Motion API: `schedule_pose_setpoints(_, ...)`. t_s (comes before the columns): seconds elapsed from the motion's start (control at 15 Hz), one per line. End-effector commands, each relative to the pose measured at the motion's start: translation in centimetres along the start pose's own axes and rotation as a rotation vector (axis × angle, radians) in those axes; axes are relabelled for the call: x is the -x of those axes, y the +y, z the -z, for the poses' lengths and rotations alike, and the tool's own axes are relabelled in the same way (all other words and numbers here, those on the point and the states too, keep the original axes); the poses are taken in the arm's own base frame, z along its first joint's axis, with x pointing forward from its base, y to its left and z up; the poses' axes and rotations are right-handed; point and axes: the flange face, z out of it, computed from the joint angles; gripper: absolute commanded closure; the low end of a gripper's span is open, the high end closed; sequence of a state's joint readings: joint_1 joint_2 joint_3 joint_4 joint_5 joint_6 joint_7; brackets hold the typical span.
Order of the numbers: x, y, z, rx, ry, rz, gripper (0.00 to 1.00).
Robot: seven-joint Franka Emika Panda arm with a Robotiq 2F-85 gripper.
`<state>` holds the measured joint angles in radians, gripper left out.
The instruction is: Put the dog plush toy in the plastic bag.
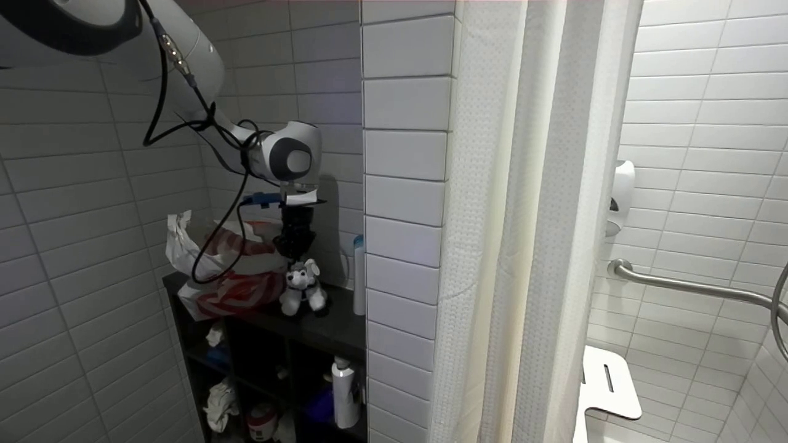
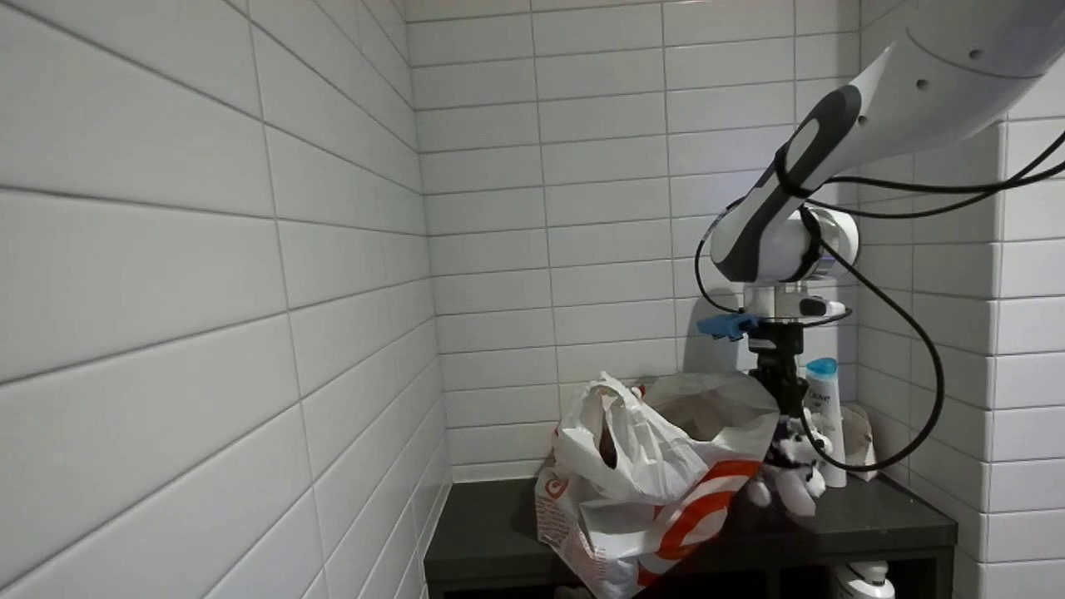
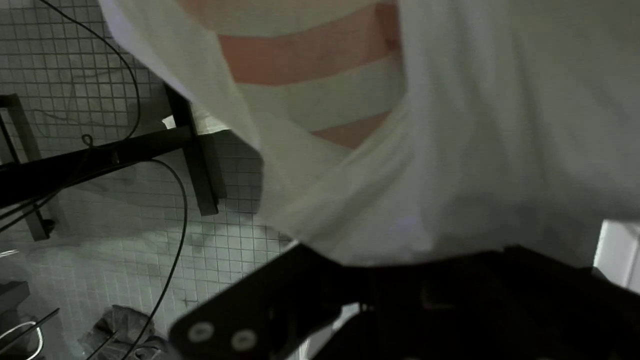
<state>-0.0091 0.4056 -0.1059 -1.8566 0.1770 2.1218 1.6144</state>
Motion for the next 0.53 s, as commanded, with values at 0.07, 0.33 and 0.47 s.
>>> schedule_pose_setpoints(0.07, 0.8, 3.4, 2.9, -0.054, 0.023, 0.056, 0.98)
schedule_pose_setpoints(0.33, -0.3, 6.2, 5.1, -0.120, -0.005, 0.049, 0.98)
schedule_pose_setpoints(0.47, -1.4, 7.4, 5.9, -0.152, -0.020, 0.037, 0.98)
